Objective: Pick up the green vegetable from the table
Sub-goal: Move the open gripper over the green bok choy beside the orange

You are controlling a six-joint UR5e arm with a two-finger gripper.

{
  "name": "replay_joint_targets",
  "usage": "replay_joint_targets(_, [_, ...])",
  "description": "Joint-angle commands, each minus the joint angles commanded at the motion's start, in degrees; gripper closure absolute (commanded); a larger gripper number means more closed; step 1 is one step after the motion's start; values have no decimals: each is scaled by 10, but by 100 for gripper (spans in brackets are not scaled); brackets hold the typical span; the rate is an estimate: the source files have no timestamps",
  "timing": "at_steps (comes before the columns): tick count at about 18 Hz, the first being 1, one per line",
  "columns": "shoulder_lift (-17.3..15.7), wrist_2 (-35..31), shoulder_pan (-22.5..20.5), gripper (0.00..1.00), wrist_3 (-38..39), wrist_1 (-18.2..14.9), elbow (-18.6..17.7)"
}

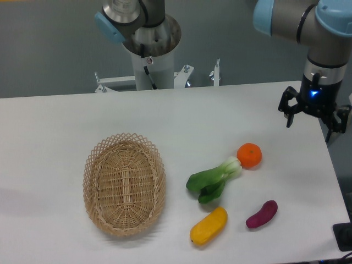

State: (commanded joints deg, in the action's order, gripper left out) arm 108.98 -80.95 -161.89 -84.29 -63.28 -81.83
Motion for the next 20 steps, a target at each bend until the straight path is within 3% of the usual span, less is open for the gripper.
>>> replay_joint_targets(5, [-1, -1, 0, 0, -3, 0, -5])
replay_joint_targets(11, [-5, 1, 2, 0, 12, 4, -37])
replay_joint_targets(14, [-4, -1, 10, 0, 27, 50, -77])
replay_joint_targets(17, [-4, -3, 17, 0, 24, 103, -144])
replay_joint_targets(20, [3, -8, 39, 0, 35, 112, -167])
